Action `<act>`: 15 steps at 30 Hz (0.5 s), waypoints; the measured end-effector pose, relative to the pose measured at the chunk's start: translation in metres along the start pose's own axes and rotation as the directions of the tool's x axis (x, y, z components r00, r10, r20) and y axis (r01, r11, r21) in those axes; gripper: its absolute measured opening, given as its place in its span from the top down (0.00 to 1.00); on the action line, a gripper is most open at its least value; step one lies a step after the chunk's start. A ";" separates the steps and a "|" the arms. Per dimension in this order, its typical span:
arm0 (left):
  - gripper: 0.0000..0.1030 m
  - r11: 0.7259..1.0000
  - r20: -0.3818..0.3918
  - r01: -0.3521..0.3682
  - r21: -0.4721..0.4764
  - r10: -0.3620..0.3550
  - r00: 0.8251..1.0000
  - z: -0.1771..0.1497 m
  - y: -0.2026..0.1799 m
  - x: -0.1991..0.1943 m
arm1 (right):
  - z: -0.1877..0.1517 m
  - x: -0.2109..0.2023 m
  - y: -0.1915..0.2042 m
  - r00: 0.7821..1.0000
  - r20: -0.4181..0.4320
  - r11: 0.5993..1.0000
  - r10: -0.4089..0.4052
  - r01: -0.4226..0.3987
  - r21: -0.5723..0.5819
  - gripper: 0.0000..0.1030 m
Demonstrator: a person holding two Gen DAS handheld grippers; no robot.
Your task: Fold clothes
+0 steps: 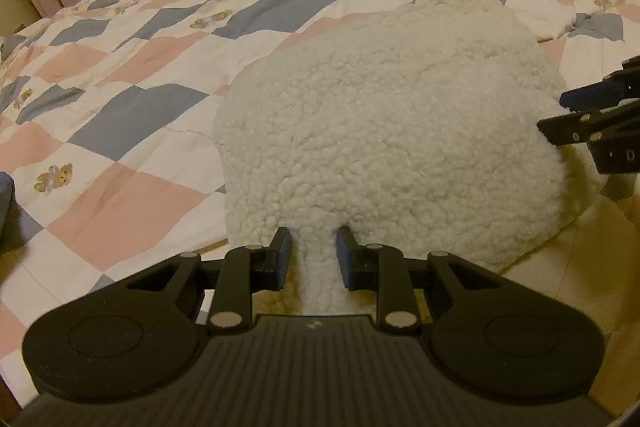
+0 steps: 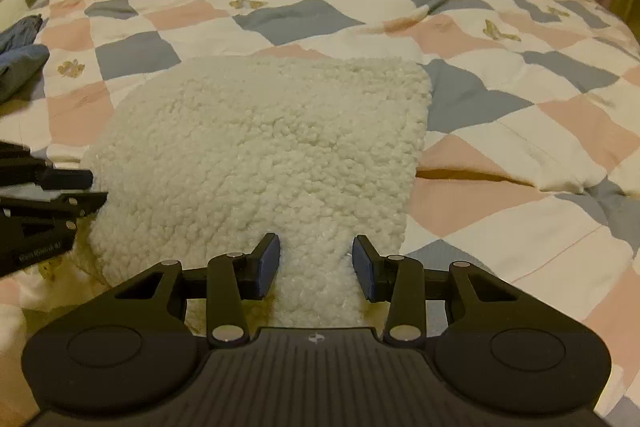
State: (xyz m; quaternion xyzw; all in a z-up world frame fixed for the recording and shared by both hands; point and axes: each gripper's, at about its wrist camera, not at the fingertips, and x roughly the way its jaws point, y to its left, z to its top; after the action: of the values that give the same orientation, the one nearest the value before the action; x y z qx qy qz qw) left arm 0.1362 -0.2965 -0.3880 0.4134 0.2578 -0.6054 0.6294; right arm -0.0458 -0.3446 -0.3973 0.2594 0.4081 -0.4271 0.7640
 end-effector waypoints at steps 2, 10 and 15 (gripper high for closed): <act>0.81 1.000 0.017 0.000 -0.008 0.000 1.000 0.004 0.001 -0.007 | 0.003 -0.005 0.003 1.000 0.008 1.000 -0.011 0.011 -0.003 0.61; 0.81 0.993 0.049 0.075 -0.094 -0.071 0.996 0.025 0.002 -0.008 | 0.009 -0.029 0.004 0.996 0.085 1.000 -0.001 0.000 0.007 0.61; 0.80 0.980 -0.031 0.090 -0.177 -0.097 0.995 0.024 0.004 0.020 | -0.003 -0.009 0.001 0.999 0.046 1.000 0.005 -0.005 0.008 0.61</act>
State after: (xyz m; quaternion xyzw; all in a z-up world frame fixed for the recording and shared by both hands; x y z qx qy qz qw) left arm 0.1383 -0.3279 -0.3914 0.3558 0.3418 -0.6010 0.6288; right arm -0.0485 -0.3378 -0.3908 0.2536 0.3880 -0.4327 0.7733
